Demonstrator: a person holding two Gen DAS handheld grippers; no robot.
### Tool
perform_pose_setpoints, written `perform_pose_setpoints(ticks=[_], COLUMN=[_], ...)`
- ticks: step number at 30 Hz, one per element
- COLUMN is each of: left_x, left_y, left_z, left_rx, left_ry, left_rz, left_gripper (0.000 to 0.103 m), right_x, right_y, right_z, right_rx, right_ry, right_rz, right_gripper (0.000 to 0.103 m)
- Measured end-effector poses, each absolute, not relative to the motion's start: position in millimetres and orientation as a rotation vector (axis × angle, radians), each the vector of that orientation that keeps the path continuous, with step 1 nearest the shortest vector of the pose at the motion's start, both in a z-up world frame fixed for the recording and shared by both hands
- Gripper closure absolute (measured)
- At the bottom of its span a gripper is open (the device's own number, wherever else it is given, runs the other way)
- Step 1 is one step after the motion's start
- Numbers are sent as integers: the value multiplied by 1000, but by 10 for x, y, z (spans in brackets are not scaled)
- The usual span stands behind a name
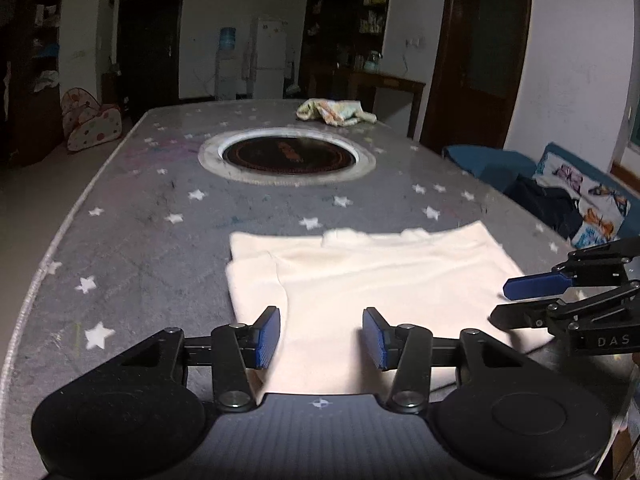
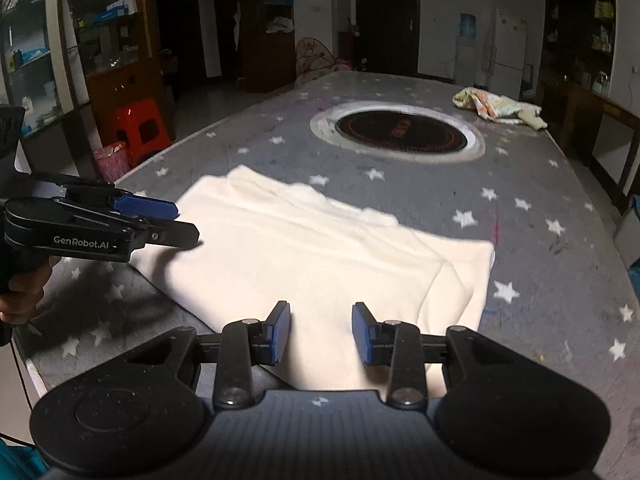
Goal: Fold clothes
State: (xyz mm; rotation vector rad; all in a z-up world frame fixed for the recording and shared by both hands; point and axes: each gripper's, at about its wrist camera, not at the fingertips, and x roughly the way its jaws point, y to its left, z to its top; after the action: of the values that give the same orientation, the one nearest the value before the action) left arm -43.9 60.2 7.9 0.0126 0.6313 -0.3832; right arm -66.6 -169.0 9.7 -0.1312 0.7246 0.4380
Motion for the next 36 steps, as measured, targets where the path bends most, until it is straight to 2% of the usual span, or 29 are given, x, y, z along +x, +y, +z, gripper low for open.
perform_pose_setpoints(ticks=[4,11,18,36], left_x=[-409,-414,-339,-112], left_y=[646,648,779,1309], left_z=[44,-31,66,149], left_rx=[-5,6,-62,-233], left_ry=[649,671,679,740], left_rz=[-364,-352,-322,-174], left_gripper=[54,52,50,44], right_x=[-668,-601,-585,-666], right_y=[-1564,-1359,-1286,-276], right_z=[191,10,194,192], right_rx=[-152,-206,-243,-520], right_ry=[691,744,709,649], right_rz=[485,531,563,840], right_gripper=[67,66,66,64])
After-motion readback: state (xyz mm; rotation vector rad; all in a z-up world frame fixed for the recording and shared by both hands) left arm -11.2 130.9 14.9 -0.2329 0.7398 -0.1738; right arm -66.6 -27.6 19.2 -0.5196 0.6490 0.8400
